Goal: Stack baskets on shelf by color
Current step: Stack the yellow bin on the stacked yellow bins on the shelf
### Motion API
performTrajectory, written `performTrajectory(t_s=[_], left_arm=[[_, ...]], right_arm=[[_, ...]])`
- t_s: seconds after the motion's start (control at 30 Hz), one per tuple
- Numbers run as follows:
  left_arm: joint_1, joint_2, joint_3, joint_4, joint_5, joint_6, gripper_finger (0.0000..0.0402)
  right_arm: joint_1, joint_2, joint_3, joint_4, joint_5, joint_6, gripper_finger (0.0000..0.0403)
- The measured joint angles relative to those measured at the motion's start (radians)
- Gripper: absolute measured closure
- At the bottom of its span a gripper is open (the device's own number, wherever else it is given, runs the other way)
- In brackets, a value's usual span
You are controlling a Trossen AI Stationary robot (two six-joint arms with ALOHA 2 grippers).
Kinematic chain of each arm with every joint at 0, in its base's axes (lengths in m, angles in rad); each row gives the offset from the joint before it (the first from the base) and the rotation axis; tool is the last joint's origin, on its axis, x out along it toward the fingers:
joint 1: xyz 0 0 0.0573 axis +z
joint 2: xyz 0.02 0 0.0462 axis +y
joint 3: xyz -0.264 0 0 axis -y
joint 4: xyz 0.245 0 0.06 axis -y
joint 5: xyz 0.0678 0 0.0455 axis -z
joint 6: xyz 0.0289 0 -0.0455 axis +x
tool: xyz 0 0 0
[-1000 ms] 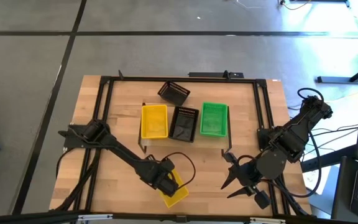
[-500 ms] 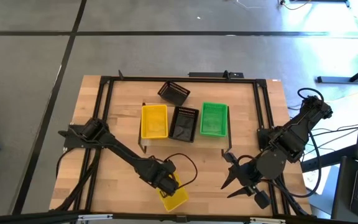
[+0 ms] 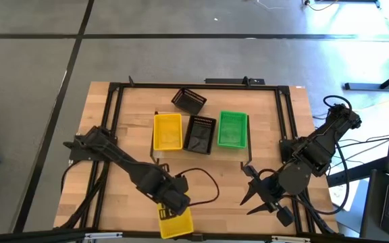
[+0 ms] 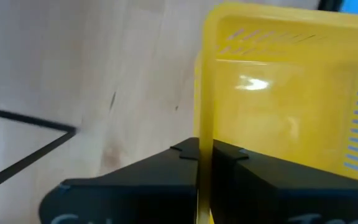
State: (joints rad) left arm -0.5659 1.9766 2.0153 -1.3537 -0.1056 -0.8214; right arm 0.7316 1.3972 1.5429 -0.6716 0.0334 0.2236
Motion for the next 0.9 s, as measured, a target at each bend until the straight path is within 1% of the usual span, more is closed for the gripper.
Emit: performTrajectory(t_s=[0.1,0.23,0.3,0.4,0.53,0.67,0.9], left_arm=[[-0.001,0.001,0.120,-0.097,-0.009,0.030,0.0401],[0.001,0.000,0.280,-0.227,-0.083,0.056,0.0401],[0.009,0.000,0.340,-0.212,-0.113,0.099,0.0402],[0.015,-0.071,0.304,-0.162,-0.135,0.148,0.0401],[0.038,-0.119,0.306,-0.223,-0.167,0.149,0.0401],[0.061,-0.169,0.305,-0.216,-0.209,0.227,0.0401],[0.142,-0.250,0.305,-0.217,-0.387,0.376,0.0401]], right_arm=[[0.000,0.000,0.000,0.000,0.000,0.000,0.0264],[0.000,0.000,0.000,-0.001,0.000,-0.036,0.0264],[0.000,0.000,0.000,-0.001,0.006,-0.049,0.0264],[0.000,0.000,0.000,-0.008,0.047,-0.055,0.0264],[0.000,-0.003,0.000,-0.020,0.130,-0.104,0.0264],[0.000,-0.005,0.000,-0.034,0.201,-0.129,0.0264],[-0.027,-0.006,0.000,-0.037,0.337,-0.156,0.0264]])
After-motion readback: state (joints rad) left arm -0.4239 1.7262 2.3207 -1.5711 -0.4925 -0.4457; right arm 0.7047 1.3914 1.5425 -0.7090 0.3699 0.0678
